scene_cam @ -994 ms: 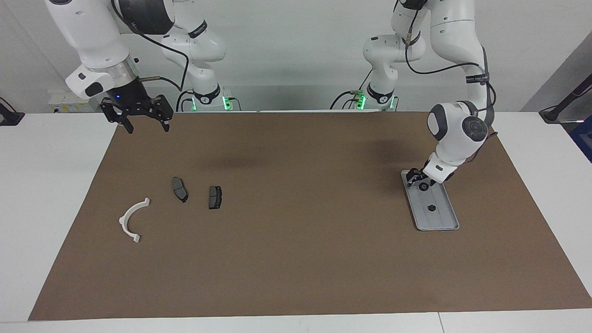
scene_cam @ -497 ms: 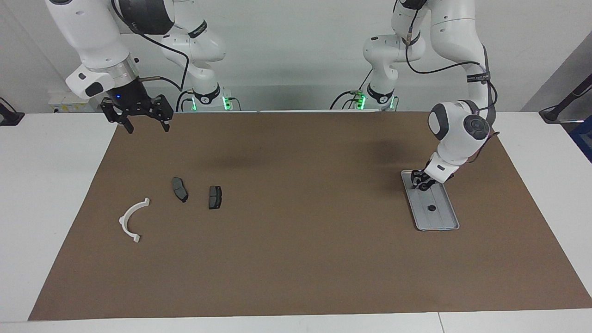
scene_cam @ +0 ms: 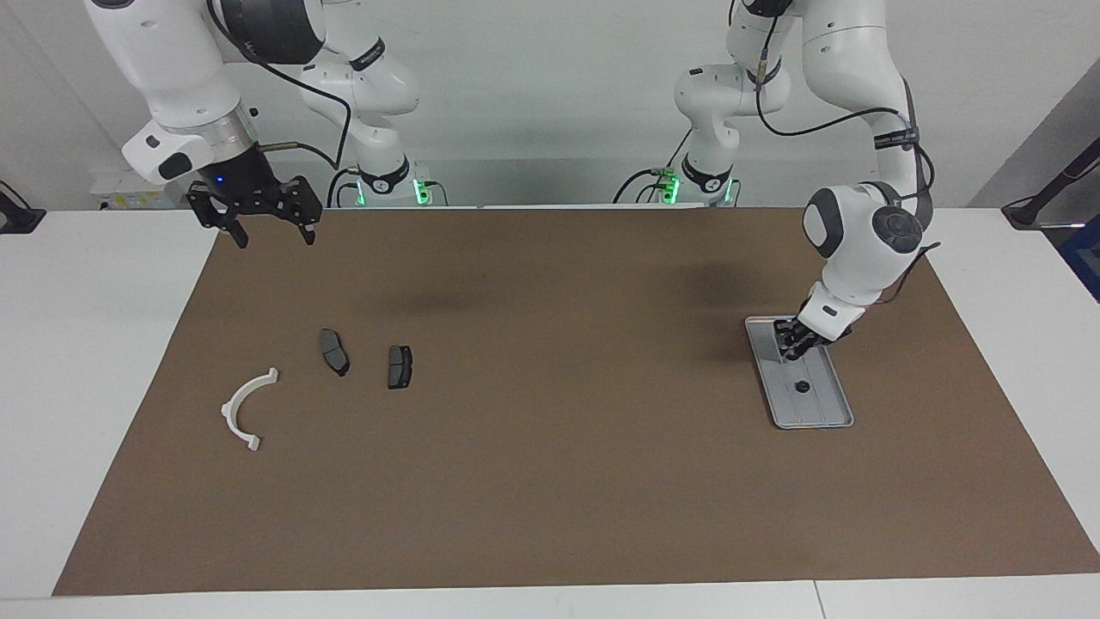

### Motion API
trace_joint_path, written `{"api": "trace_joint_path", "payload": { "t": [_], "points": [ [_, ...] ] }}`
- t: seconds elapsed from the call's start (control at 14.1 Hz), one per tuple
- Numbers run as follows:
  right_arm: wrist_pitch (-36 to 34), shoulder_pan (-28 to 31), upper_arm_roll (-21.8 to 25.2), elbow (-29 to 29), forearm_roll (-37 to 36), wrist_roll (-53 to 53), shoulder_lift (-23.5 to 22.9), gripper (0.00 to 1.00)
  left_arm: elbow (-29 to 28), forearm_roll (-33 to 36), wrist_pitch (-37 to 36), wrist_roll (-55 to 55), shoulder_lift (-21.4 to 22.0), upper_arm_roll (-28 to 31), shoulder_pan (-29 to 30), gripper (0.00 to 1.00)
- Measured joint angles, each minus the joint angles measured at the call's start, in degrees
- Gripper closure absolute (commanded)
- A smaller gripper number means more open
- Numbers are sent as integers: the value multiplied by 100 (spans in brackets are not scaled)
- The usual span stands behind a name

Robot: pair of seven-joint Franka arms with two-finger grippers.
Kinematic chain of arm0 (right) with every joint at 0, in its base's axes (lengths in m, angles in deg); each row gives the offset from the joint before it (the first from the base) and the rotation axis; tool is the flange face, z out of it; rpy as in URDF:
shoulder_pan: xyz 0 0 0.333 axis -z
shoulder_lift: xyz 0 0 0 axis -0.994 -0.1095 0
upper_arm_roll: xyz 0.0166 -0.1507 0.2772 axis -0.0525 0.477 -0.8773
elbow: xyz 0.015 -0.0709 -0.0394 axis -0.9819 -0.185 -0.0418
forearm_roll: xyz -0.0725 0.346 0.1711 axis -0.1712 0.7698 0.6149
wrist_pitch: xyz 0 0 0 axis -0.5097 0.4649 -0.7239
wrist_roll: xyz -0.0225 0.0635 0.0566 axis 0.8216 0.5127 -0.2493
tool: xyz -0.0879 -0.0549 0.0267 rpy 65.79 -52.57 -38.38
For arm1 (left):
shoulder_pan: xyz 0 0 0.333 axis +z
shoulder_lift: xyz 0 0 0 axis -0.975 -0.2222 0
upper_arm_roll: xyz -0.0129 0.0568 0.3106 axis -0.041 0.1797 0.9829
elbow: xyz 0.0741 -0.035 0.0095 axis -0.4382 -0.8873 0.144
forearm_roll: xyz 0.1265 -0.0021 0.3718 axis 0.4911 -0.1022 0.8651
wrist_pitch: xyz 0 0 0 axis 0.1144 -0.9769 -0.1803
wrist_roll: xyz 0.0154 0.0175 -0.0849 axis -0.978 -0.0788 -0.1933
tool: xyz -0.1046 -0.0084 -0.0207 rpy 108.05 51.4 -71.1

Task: Place bearing gear from tray to pile
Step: 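Lift the bearing with the left gripper and carry it to the table center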

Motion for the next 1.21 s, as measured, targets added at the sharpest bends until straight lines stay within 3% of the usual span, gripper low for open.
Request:
{"api": "trace_joint_path", "payload": {
  "t": [0.21, 0.43, 0.64, 0.92, 1.21],
  "points": [
    [0, 0, 0, 0, 0, 0, 0, 0, 898, -1, -926, -299, 38, -37, -85, 100],
    [0, 0, -1, 0, 0, 0, 0, 0, 1233, -5, -1355, -1037, 65, -89, -521, 100],
    [0, 0, -2, 0, 0, 0, 0, 0, 1313, -4, -1659, -2238, 65, -132, -1537, 100],
    [0, 0, -5, 0, 0, 0, 0, 0, 1426, -7, -1506, -3885, 12, -156, -2884, 100],
    [0, 0, -7, 0, 0, 0, 0, 0, 2060, -1, -1324, -4627, -815, -143, -3494, 100]
  ]
}}
